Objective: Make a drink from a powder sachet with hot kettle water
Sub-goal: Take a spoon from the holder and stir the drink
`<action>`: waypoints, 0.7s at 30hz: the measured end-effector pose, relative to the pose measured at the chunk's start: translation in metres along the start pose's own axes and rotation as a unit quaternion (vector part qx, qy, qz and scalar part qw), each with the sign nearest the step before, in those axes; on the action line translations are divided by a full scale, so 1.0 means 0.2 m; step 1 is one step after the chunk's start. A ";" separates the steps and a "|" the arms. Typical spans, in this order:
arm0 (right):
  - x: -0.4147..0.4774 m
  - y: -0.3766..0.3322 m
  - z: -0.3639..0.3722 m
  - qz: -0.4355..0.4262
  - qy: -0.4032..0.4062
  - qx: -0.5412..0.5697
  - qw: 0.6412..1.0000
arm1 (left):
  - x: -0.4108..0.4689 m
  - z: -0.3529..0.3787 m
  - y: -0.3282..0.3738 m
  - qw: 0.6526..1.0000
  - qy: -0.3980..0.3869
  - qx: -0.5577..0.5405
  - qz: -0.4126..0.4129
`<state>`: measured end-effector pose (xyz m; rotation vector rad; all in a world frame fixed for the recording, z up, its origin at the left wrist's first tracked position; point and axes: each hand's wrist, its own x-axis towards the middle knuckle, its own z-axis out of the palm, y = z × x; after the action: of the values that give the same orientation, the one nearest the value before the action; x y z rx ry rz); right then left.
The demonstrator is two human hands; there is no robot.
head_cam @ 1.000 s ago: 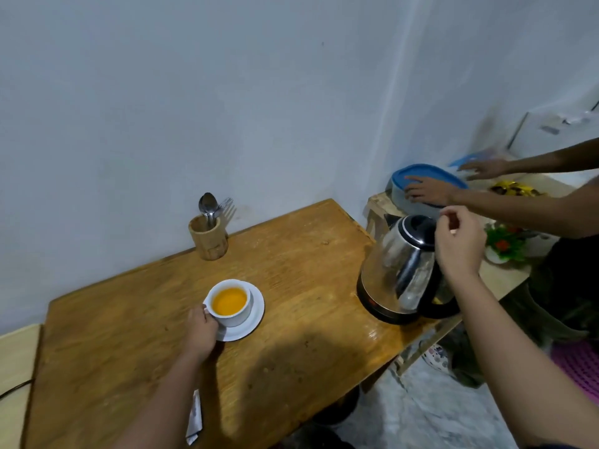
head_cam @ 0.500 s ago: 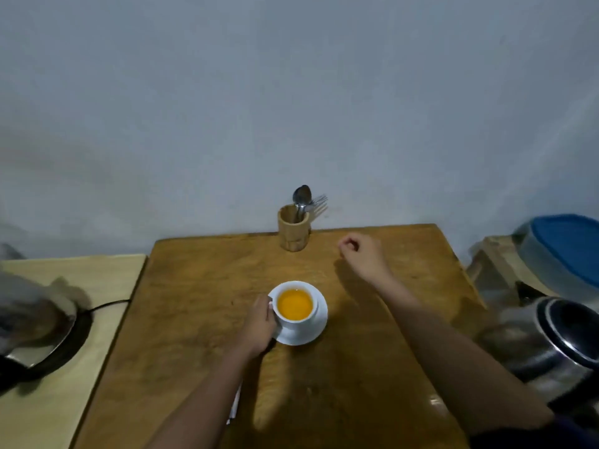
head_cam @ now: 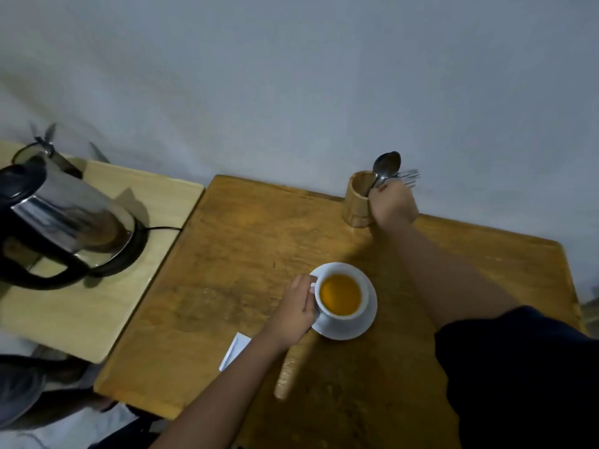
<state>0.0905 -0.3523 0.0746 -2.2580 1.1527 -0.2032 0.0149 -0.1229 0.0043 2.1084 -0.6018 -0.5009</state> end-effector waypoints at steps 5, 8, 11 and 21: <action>0.06 -0.07 0.03 -0.009 -0.010 -0.121 0.993 | -0.01 0.01 0.00 1.000 -0.003 -0.007 -0.019; 0.11 -0.08 0.02 0.005 -0.010 -0.118 0.993 | -0.01 0.01 0.00 1.000 -0.001 -0.002 -0.028; 0.13 -0.08 0.01 0.028 -0.005 -0.083 0.996 | -0.01 0.00 0.01 1.000 0.000 -0.001 -0.029; 0.04 0.02 -0.03 -0.075 0.032 0.115 0.990 | -0.01 0.00 0.01 1.000 0.000 -0.002 -0.027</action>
<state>0.0899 -0.3641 0.0764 -2.1451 0.9391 -0.4489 0.0124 -0.1220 0.0059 2.1254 -0.5439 -0.5333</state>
